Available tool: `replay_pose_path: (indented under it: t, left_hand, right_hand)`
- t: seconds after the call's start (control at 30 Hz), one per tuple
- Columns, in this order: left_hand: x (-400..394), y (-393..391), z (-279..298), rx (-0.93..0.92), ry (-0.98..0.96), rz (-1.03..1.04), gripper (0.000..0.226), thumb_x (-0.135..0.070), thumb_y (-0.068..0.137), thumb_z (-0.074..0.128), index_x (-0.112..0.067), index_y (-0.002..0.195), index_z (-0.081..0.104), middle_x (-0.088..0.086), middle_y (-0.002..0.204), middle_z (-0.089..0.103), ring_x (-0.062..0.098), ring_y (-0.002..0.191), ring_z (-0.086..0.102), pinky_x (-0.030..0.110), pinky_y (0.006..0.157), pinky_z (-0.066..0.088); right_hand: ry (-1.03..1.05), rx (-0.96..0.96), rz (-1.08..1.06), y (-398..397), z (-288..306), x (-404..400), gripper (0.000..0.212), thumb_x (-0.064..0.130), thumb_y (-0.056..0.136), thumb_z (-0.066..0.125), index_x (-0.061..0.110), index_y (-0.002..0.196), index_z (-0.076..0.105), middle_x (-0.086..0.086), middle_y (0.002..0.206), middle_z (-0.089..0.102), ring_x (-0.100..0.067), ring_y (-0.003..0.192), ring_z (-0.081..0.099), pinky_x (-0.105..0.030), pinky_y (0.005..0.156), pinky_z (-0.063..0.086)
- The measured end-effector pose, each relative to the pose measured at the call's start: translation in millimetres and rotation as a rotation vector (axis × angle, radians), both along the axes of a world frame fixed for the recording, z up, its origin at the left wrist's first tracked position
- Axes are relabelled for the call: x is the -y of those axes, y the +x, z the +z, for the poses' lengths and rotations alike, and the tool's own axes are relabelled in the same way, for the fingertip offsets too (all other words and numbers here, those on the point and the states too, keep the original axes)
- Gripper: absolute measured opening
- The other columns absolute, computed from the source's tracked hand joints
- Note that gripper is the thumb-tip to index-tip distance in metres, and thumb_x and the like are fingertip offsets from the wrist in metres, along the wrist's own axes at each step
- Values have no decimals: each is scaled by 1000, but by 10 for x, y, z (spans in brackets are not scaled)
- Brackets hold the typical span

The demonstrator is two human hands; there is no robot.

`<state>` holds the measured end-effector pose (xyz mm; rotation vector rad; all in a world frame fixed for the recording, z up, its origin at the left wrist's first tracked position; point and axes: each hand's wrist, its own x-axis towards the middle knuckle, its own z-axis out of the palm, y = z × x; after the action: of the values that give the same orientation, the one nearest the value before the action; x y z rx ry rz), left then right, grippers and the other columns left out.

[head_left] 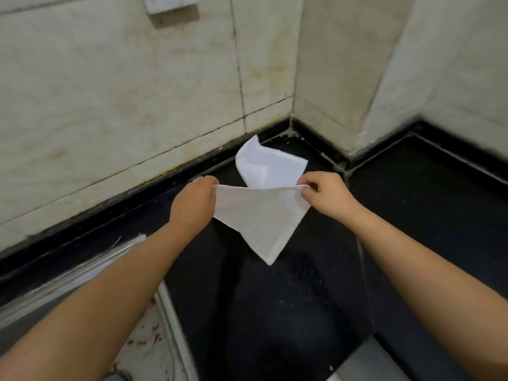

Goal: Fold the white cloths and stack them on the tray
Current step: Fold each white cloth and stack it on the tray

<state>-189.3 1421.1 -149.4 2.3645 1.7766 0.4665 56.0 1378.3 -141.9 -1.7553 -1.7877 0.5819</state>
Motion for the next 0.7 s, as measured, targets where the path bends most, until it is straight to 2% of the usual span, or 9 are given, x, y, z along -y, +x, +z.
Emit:
replay_pose_path:
  t: [0.1,0.23,0.3,0.53,0.63,0.7]
  left_hand:
    - [121,359,194,31,39,-140,23,-14,96,41,-8,103,62,12,101,62,30,94,57,39,76,45]
    - [395,1167,349,51,62,-378,26,-19,98,39,-8,102,63,11,102,64,30,97,58,36,74,43]
    - [583,1668,430,92,83,-492,25,-20,98,40,-10,102,63,11,102,64,31,98,58,37,75,44]
    - [1377,3377,793,211,203,-804,25,-17,96,42,-4,98,63,17,99,65,35,94,58,41,72,43]
    - [1707,3933,826,279,222,-898,25,-16,96,43,-2,98,64,17,100,64,34,96,56,40,74,43]
    - [1893,4190,721,272,189,-987,24,-14,95,43,-3,98,64,16,101,64,33,98,55,39,76,42]
  right_hand:
    - [61,51,-157,313,261,433,20,-2,79,50,1,84,69,-15,88,70,-16,76,53,-22,59,29]
    - [62,165,-441,1020,446,1143,22,3,82,48,5,89,68,-12,96,69,-26,92,60,-31,75,45]
    - [59,252,-577,1416,518,1550,23,5,83,48,5,92,68,-13,101,69,-30,98,60,-35,79,47]
    - [186,461,-1040,2539,797,2925,23,7,89,46,0,97,66,-23,99,66,-40,97,57,-42,74,47]
    - [336,510,-1143,2816,834,3420,20,0,86,48,-6,94,65,-26,92,63,-40,94,54,-43,73,46]
    - [353,548,-1143,2953,698,3745,16,-5,81,50,-8,86,65,-27,84,63,-41,85,56,-42,68,46]
